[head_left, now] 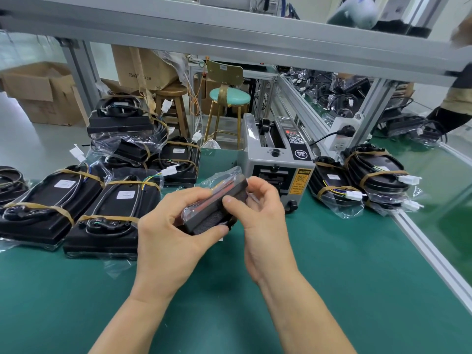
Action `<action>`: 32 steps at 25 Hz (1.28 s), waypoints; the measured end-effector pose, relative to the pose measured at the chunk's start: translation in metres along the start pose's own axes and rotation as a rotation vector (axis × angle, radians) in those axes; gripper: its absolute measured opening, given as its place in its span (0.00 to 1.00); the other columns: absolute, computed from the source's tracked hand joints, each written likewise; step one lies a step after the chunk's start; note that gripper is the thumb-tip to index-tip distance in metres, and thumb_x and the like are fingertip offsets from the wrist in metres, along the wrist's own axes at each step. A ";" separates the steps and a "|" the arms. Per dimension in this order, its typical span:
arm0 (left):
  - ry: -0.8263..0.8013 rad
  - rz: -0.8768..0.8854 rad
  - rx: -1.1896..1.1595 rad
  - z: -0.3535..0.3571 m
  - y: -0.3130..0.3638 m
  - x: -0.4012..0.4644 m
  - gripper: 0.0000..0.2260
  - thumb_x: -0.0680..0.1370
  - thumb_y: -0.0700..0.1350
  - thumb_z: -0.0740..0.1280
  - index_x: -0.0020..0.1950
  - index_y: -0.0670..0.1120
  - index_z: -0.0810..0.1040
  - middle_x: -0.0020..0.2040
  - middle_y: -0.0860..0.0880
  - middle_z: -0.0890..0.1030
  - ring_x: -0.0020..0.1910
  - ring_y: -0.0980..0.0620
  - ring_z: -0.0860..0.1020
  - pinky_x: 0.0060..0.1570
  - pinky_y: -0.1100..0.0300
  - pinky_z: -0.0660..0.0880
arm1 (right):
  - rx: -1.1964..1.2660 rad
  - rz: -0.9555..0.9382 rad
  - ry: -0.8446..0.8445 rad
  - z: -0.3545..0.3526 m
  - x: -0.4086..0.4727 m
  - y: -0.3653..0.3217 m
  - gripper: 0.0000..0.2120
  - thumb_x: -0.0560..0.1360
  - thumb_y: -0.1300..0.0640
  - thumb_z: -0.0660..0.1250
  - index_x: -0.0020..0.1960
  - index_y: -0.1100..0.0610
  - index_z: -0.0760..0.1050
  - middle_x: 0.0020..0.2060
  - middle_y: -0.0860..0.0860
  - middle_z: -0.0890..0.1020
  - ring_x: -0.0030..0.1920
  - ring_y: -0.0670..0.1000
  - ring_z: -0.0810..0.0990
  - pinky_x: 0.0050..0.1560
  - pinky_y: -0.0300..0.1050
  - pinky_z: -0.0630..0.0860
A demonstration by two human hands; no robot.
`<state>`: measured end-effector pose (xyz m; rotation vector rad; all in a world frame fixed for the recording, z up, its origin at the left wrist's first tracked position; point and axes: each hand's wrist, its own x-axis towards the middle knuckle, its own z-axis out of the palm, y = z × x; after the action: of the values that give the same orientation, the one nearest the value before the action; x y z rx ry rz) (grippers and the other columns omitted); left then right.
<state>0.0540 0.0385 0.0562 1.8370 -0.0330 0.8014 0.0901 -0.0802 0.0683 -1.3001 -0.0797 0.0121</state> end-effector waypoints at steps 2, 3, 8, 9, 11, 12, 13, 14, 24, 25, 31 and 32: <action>-0.003 0.010 0.010 0.001 -0.001 -0.001 0.26 0.57 0.37 0.81 0.52 0.50 0.82 0.50 0.55 0.83 0.49 0.61 0.79 0.51 0.72 0.71 | 0.099 0.039 0.008 0.002 0.002 0.000 0.18 0.72 0.68 0.70 0.56 0.51 0.72 0.56 0.52 0.79 0.54 0.41 0.79 0.47 0.32 0.76; -0.005 0.011 0.012 0.001 -0.001 -0.002 0.26 0.57 0.37 0.81 0.52 0.50 0.82 0.50 0.55 0.83 0.49 0.61 0.79 0.51 0.71 0.71 | 0.102 0.033 0.021 0.004 0.003 0.002 0.17 0.73 0.68 0.69 0.55 0.51 0.72 0.55 0.51 0.79 0.50 0.38 0.80 0.44 0.30 0.75; 0.030 -0.048 -0.083 -0.006 -0.002 0.002 0.24 0.56 0.46 0.80 0.50 0.57 0.82 0.47 0.58 0.83 0.44 0.62 0.80 0.46 0.72 0.73 | 0.030 -0.037 -0.142 0.008 -0.002 0.010 0.27 0.67 0.65 0.73 0.60 0.46 0.70 0.59 0.47 0.77 0.55 0.39 0.79 0.51 0.35 0.76; 0.030 -0.061 -0.102 -0.008 -0.002 0.004 0.22 0.56 0.49 0.79 0.49 0.58 0.82 0.47 0.58 0.83 0.44 0.62 0.80 0.46 0.72 0.74 | -0.005 -0.043 -0.172 0.007 0.001 0.009 0.29 0.66 0.66 0.74 0.61 0.46 0.70 0.60 0.46 0.77 0.57 0.40 0.78 0.54 0.36 0.76; 0.039 -0.070 -0.124 -0.013 -0.003 0.005 0.22 0.56 0.52 0.78 0.48 0.59 0.82 0.45 0.59 0.84 0.43 0.63 0.80 0.46 0.72 0.74 | -0.042 -0.026 -0.130 0.002 0.012 0.002 0.28 0.69 0.69 0.73 0.62 0.47 0.70 0.59 0.45 0.77 0.60 0.42 0.76 0.57 0.35 0.74; 0.050 -0.087 -0.167 -0.016 -0.004 0.006 0.22 0.55 0.51 0.78 0.48 0.59 0.83 0.45 0.59 0.84 0.43 0.62 0.80 0.46 0.71 0.74 | -0.056 -0.006 -0.091 -0.003 0.017 -0.002 0.27 0.70 0.67 0.73 0.63 0.48 0.70 0.60 0.45 0.76 0.62 0.44 0.75 0.59 0.37 0.73; 0.059 -0.113 -0.241 -0.018 -0.005 0.006 0.23 0.53 0.50 0.79 0.48 0.58 0.83 0.44 0.57 0.84 0.42 0.60 0.81 0.46 0.69 0.76 | -0.085 0.000 -0.068 -0.010 0.022 -0.006 0.26 0.70 0.65 0.73 0.64 0.49 0.70 0.61 0.45 0.76 0.64 0.45 0.73 0.63 0.39 0.71; 0.058 -0.139 -0.321 -0.021 -0.007 0.007 0.25 0.52 0.48 0.80 0.48 0.56 0.84 0.44 0.55 0.85 0.42 0.58 0.82 0.46 0.66 0.78 | -0.131 -0.016 -0.084 -0.018 0.025 -0.008 0.27 0.70 0.61 0.75 0.65 0.47 0.70 0.62 0.43 0.75 0.66 0.43 0.72 0.66 0.41 0.69; -0.176 -0.152 -0.510 -0.043 -0.018 0.011 0.31 0.57 0.34 0.71 0.59 0.53 0.80 0.59 0.51 0.81 0.60 0.53 0.77 0.58 0.60 0.74 | -0.703 -0.105 -0.487 -0.048 0.024 -0.013 0.30 0.60 0.61 0.79 0.57 0.44 0.72 0.49 0.42 0.81 0.52 0.45 0.80 0.56 0.47 0.77; -0.191 -0.054 -0.326 -0.050 -0.016 0.015 0.36 0.56 0.39 0.75 0.64 0.55 0.76 0.65 0.53 0.77 0.66 0.54 0.72 0.64 0.59 0.69 | -0.808 -0.157 -0.451 -0.048 0.025 -0.016 0.28 0.60 0.59 0.79 0.55 0.44 0.71 0.48 0.42 0.80 0.51 0.46 0.79 0.55 0.48 0.76; -0.373 0.015 -0.012 -0.051 -0.021 0.011 0.35 0.58 0.53 0.77 0.65 0.62 0.73 0.63 0.58 0.77 0.64 0.59 0.74 0.63 0.67 0.67 | -1.312 -0.582 -0.468 -0.020 0.036 -0.013 0.24 0.62 0.59 0.74 0.55 0.47 0.72 0.49 0.44 0.77 0.50 0.49 0.71 0.49 0.46 0.60; -0.346 -0.041 -0.061 -0.049 -0.025 0.008 0.35 0.57 0.52 0.78 0.63 0.63 0.74 0.60 0.58 0.79 0.61 0.60 0.76 0.60 0.69 0.69 | -1.313 -0.592 -0.482 -0.017 0.039 -0.010 0.23 0.63 0.60 0.73 0.55 0.47 0.72 0.49 0.44 0.77 0.50 0.49 0.71 0.52 0.47 0.61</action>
<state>0.0445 0.0928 0.0497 1.8924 -0.2372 0.4421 0.1295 -0.0970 0.0756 -2.5055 -1.0184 -0.2758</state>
